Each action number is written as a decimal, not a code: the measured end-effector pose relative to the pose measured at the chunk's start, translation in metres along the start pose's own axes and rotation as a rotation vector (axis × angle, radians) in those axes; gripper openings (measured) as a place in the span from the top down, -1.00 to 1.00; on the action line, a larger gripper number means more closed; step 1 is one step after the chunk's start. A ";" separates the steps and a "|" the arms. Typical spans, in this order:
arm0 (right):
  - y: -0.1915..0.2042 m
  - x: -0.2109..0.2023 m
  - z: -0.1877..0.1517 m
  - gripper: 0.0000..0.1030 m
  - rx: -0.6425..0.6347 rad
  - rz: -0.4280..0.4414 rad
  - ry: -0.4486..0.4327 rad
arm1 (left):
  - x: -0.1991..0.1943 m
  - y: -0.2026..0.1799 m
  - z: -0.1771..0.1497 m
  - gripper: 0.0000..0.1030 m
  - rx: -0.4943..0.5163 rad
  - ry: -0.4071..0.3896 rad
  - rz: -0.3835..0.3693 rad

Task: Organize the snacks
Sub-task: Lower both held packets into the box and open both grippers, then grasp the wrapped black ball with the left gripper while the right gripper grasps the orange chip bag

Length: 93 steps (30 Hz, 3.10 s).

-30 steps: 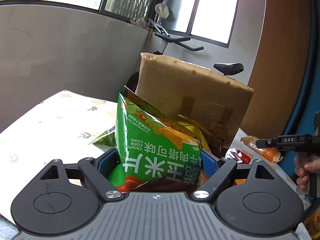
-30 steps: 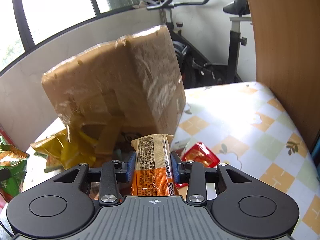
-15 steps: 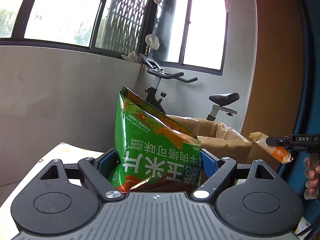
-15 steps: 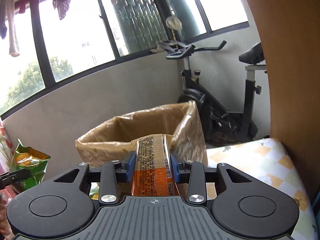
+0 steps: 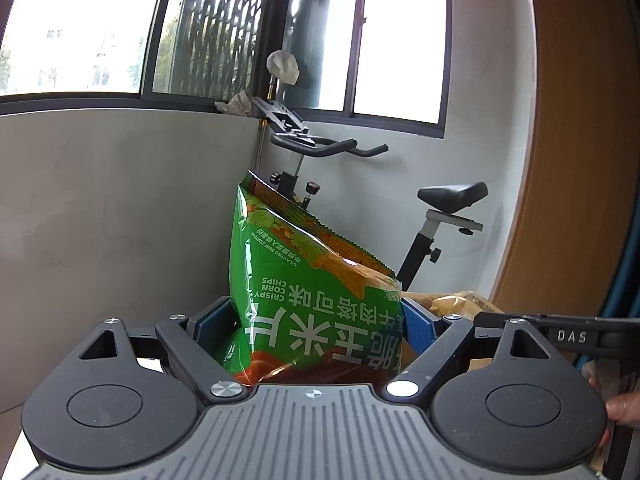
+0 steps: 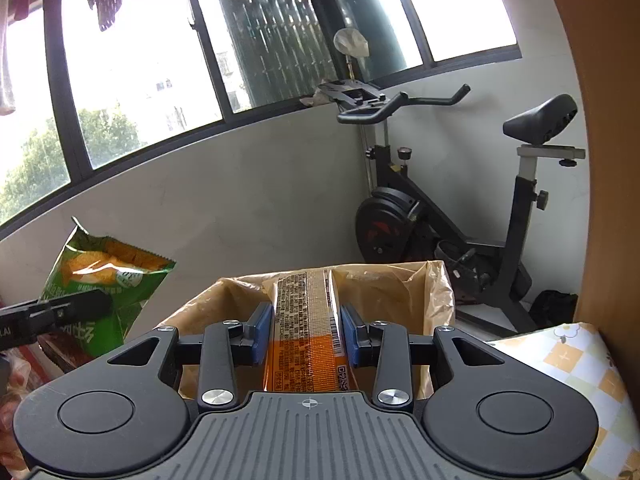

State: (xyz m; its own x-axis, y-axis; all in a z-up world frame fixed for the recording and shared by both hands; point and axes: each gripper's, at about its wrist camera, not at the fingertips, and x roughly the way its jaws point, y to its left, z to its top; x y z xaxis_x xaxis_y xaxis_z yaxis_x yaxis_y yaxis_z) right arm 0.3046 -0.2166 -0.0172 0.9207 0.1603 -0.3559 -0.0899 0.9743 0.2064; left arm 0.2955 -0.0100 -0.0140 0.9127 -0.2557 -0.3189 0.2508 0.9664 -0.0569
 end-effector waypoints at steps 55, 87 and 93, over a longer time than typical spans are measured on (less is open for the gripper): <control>0.038 -0.124 -0.125 -0.99 -0.088 -0.086 -0.009 | -0.122 0.041 -0.077 -0.91 0.050 0.049 0.112; 0.031 -0.112 -0.263 -0.95 -0.391 -0.112 0.370 | -0.143 0.023 -0.211 -0.88 -0.165 0.239 0.137; 0.032 -0.084 -0.268 -0.97 -0.421 -0.229 0.305 | -0.131 0.021 -0.223 -0.84 -0.150 0.287 0.133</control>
State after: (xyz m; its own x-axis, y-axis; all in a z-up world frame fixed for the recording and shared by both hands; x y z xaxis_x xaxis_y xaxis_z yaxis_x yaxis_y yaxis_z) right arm 0.1225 -0.1569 -0.2247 0.7887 -0.0851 -0.6088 -0.1021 0.9585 -0.2663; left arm 0.1094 0.0496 -0.1849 0.8009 -0.1300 -0.5845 0.0663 0.9894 -0.1292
